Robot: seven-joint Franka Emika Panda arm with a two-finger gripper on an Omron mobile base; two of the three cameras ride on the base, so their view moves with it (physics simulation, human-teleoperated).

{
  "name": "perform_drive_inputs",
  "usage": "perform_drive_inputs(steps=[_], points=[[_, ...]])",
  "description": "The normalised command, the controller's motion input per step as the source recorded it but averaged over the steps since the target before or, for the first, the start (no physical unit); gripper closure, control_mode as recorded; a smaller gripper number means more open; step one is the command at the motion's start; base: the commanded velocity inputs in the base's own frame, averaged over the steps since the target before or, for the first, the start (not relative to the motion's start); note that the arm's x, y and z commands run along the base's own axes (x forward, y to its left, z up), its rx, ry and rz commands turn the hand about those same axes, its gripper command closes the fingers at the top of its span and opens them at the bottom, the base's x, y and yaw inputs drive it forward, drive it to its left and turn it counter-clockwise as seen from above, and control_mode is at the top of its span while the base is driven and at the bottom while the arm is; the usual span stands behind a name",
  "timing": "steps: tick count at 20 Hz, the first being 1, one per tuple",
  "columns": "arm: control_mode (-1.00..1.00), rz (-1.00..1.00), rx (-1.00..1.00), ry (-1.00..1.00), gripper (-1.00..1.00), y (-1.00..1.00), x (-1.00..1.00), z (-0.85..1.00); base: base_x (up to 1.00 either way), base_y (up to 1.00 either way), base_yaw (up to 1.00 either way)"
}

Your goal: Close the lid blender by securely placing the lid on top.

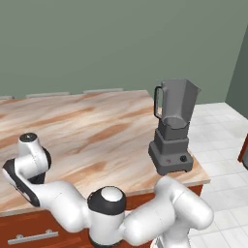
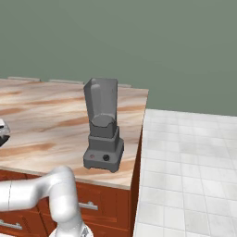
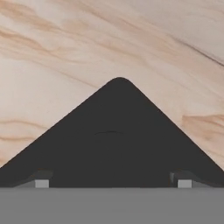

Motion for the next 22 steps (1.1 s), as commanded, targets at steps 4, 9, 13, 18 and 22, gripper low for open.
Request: perform_drive_inputs(steps=[4, 9, 13, 18, 22], points=[[-1.0, -0.02, 0.05, 0.01, 1.0, 0.01, -0.17, -0.31, 0.0, 0.0, 0.0], [-1.0, -0.13, 0.01, -0.14, 1.0, -0.2, -0.57, 0.2, 0.0, 0.0, 0.0], [-1.0, -0.09, 0.0, -0.29, 1.0, -0.58, -0.46, 0.61, 0.0, 0.0, 0.0], [-1.0, -0.08, 0.0, -0.23, 1.0, -0.76, -0.13, 0.87, 0.0, 0.0, 0.0], [-1.0, -0.08, 0.0, -0.06, 1.0, -0.67, 0.03, 1.0, 0.0, 0.0, 0.0]])
